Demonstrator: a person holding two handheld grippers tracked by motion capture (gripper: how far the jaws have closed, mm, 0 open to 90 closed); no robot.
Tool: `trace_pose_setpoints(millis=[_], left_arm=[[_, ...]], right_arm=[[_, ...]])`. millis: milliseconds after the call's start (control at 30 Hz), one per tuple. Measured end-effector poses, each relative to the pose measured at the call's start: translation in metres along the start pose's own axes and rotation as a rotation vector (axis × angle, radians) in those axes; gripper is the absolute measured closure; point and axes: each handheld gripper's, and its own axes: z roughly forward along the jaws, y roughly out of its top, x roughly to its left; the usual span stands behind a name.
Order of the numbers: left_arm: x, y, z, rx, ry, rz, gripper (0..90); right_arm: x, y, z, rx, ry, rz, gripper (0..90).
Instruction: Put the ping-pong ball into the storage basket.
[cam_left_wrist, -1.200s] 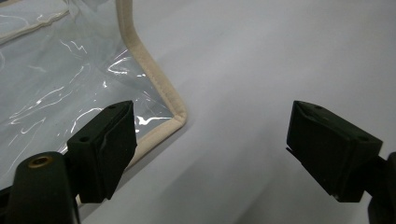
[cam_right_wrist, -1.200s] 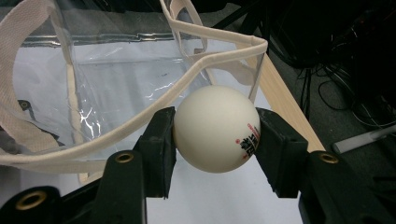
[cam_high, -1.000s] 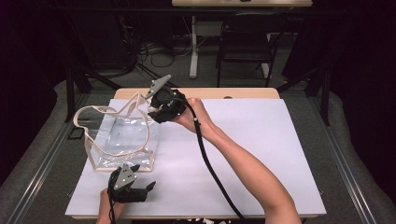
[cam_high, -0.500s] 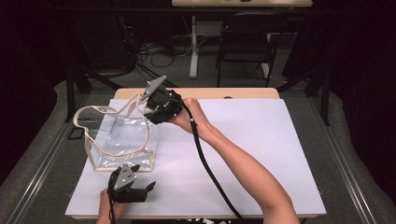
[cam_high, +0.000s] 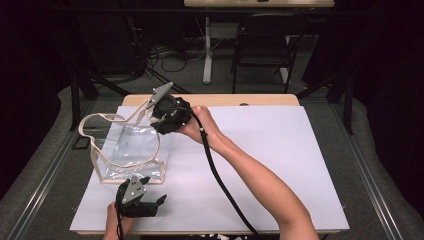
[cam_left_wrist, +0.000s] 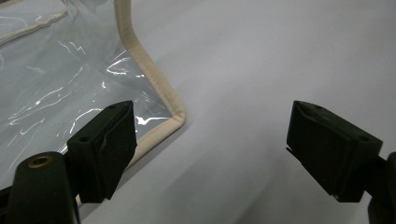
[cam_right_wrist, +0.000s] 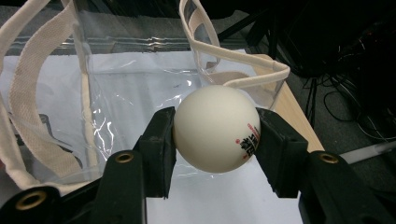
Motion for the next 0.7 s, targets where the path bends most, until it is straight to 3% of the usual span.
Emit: trace_pose_setpoints(millis=[700], left_arm=[[0.0000,0.0000,0.0002,0.001,0.001,0.001,16.4]], right_arm=[[0.0087,0.0075,0.0077,0.003,0.022,-0.018,50.9]])
